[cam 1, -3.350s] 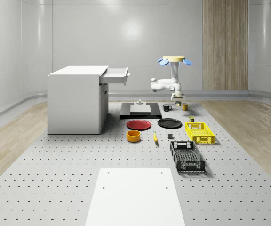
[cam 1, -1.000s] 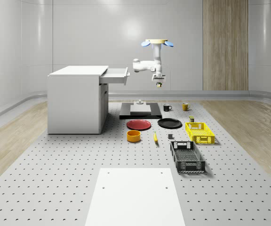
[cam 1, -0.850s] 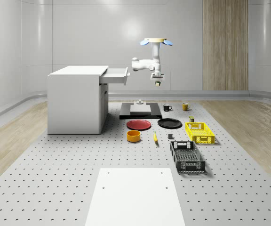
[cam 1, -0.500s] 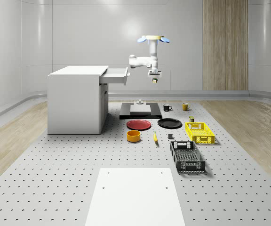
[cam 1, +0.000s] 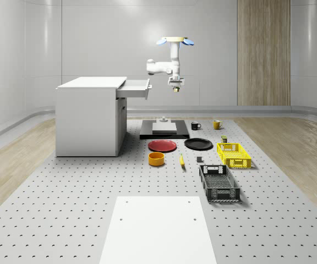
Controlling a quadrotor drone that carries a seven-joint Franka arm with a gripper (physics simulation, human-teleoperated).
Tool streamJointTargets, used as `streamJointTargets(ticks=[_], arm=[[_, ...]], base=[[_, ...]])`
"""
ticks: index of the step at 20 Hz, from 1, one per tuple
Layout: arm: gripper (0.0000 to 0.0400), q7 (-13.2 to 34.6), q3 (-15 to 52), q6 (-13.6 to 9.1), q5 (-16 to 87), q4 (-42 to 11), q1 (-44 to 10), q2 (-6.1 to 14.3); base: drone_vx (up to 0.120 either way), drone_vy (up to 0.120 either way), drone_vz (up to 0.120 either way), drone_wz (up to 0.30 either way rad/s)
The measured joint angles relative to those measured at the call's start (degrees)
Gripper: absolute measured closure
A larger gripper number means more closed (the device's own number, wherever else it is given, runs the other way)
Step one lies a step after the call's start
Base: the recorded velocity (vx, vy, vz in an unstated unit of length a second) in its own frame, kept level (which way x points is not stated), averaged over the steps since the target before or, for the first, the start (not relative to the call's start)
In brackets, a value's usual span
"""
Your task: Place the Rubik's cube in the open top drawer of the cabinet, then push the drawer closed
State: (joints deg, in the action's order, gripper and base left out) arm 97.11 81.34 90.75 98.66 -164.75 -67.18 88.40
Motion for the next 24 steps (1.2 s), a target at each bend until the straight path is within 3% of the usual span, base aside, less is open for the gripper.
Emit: streamJointTargets(ticks=[15, 24], arm=[[0.0075, 0.1, 0.11, 0.77, -0.32, 0.02, -0.13, 0.82], [0.0075, 0.14, 0.16, 1.13, -0.47, 0.04, -0.19, 1.21]], base=[[0.0, -0.12, 0.12, 0.0], [0.0, -0.12, 0.031, 0.0]])
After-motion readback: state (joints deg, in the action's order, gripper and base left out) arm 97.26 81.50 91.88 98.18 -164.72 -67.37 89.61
